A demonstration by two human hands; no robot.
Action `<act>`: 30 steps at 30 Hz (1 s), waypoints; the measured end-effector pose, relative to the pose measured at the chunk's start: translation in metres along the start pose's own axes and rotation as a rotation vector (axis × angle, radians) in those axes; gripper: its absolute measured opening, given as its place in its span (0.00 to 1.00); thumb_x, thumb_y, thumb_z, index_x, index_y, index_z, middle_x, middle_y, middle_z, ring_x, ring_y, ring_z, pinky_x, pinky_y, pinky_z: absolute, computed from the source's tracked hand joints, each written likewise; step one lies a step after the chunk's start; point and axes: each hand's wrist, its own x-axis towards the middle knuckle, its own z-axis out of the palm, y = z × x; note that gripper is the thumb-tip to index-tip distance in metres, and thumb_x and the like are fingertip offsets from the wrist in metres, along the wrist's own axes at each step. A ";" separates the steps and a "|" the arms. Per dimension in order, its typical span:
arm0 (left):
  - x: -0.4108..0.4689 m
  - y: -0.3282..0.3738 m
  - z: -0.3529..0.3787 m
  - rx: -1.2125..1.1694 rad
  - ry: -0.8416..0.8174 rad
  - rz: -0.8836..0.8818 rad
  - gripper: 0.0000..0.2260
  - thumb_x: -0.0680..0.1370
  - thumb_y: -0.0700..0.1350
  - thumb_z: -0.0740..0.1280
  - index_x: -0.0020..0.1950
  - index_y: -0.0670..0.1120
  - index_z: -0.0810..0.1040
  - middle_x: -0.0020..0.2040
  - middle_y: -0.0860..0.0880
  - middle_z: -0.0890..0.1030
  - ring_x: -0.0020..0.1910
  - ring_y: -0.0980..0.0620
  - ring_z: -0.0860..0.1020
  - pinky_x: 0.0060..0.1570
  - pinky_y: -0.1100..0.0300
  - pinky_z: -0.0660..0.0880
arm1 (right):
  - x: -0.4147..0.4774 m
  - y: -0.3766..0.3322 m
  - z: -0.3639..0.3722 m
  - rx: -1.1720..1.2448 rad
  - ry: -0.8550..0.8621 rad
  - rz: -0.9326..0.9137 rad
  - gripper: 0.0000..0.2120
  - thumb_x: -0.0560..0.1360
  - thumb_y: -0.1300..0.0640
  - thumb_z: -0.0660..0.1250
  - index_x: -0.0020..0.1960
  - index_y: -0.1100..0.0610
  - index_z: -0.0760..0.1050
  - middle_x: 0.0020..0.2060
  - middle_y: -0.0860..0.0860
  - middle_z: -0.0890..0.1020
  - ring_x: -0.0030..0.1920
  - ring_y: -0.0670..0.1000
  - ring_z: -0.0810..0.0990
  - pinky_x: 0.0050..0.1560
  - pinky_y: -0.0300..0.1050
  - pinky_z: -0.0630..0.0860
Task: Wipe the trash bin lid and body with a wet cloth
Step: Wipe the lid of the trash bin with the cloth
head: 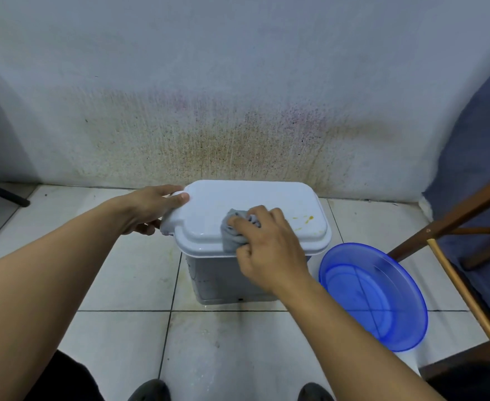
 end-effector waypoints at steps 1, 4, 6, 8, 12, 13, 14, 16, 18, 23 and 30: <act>0.000 0.000 0.000 0.002 0.000 -0.001 0.13 0.84 0.60 0.63 0.67 0.60 0.78 0.43 0.47 0.84 0.32 0.51 0.75 0.32 0.59 0.65 | -0.002 0.007 -0.003 0.002 0.010 0.010 0.23 0.67 0.54 0.58 0.61 0.47 0.77 0.53 0.52 0.75 0.49 0.56 0.70 0.42 0.51 0.76; 0.000 0.001 0.000 0.008 0.008 -0.001 0.12 0.84 0.60 0.64 0.66 0.61 0.79 0.42 0.48 0.84 0.33 0.51 0.75 0.32 0.59 0.65 | -0.007 0.014 -0.010 0.113 0.099 0.084 0.23 0.69 0.54 0.56 0.61 0.47 0.77 0.52 0.49 0.74 0.50 0.53 0.70 0.43 0.51 0.78; 0.001 0.000 0.001 0.011 0.016 0.000 0.12 0.84 0.60 0.63 0.66 0.61 0.79 0.41 0.48 0.84 0.33 0.51 0.75 0.32 0.59 0.66 | -0.003 0.007 -0.011 0.172 0.196 0.154 0.23 0.70 0.56 0.59 0.63 0.47 0.77 0.51 0.49 0.73 0.50 0.53 0.71 0.45 0.52 0.77; 0.003 -0.001 0.001 0.016 0.017 0.006 0.12 0.84 0.60 0.63 0.66 0.62 0.78 0.41 0.48 0.84 0.32 0.51 0.74 0.33 0.59 0.66 | 0.007 -0.009 -0.008 0.163 0.231 0.178 0.25 0.70 0.56 0.62 0.67 0.48 0.74 0.51 0.52 0.73 0.49 0.55 0.72 0.48 0.54 0.77; 0.003 -0.001 0.001 0.022 -0.018 0.026 0.13 0.85 0.60 0.62 0.66 0.61 0.80 0.41 0.47 0.84 0.31 0.52 0.73 0.32 0.60 0.66 | 0.034 -0.061 0.010 0.069 0.045 0.099 0.29 0.74 0.52 0.63 0.75 0.47 0.64 0.59 0.56 0.69 0.52 0.58 0.70 0.47 0.52 0.72; 0.003 -0.001 0.000 0.024 -0.020 0.023 0.13 0.85 0.61 0.62 0.66 0.62 0.80 0.42 0.46 0.85 0.33 0.51 0.73 0.31 0.60 0.66 | 0.038 -0.070 0.019 0.013 -0.003 0.082 0.30 0.76 0.51 0.64 0.76 0.47 0.62 0.61 0.56 0.68 0.54 0.59 0.69 0.46 0.52 0.70; 0.003 -0.002 0.000 0.024 -0.018 0.018 0.13 0.85 0.61 0.61 0.66 0.62 0.79 0.43 0.46 0.85 0.35 0.50 0.73 0.31 0.60 0.67 | 0.041 -0.076 0.027 -0.042 -0.024 0.079 0.30 0.76 0.50 0.65 0.77 0.48 0.62 0.62 0.57 0.68 0.54 0.59 0.69 0.44 0.51 0.68; 0.004 -0.004 -0.001 0.021 -0.012 0.011 0.13 0.85 0.60 0.61 0.67 0.62 0.79 0.44 0.46 0.85 0.37 0.49 0.72 0.30 0.60 0.67 | 0.043 -0.078 0.035 -0.099 -0.013 0.102 0.28 0.75 0.50 0.67 0.75 0.49 0.67 0.60 0.57 0.70 0.52 0.59 0.71 0.41 0.50 0.68; 0.005 -0.005 0.000 0.017 -0.005 0.010 0.14 0.85 0.60 0.62 0.68 0.62 0.79 0.44 0.47 0.86 0.36 0.50 0.73 0.31 0.59 0.67 | 0.040 -0.072 0.037 -0.118 0.012 0.087 0.24 0.75 0.50 0.67 0.71 0.50 0.72 0.58 0.58 0.73 0.50 0.59 0.73 0.41 0.50 0.70; 0.005 -0.004 0.001 0.007 0.026 -0.004 0.15 0.83 0.62 0.64 0.69 0.63 0.77 0.46 0.49 0.86 0.33 0.52 0.76 0.32 0.60 0.67 | 0.033 -0.047 0.031 -0.165 0.039 0.142 0.18 0.73 0.54 0.71 0.62 0.51 0.78 0.54 0.57 0.75 0.45 0.59 0.74 0.36 0.47 0.62; 0.003 -0.003 0.001 -0.011 0.026 -0.020 0.15 0.83 0.62 0.65 0.69 0.64 0.77 0.47 0.50 0.85 0.32 0.52 0.77 0.31 0.61 0.66 | 0.022 0.000 0.007 -0.175 0.043 0.263 0.17 0.80 0.53 0.63 0.68 0.49 0.74 0.58 0.57 0.71 0.51 0.59 0.72 0.38 0.48 0.64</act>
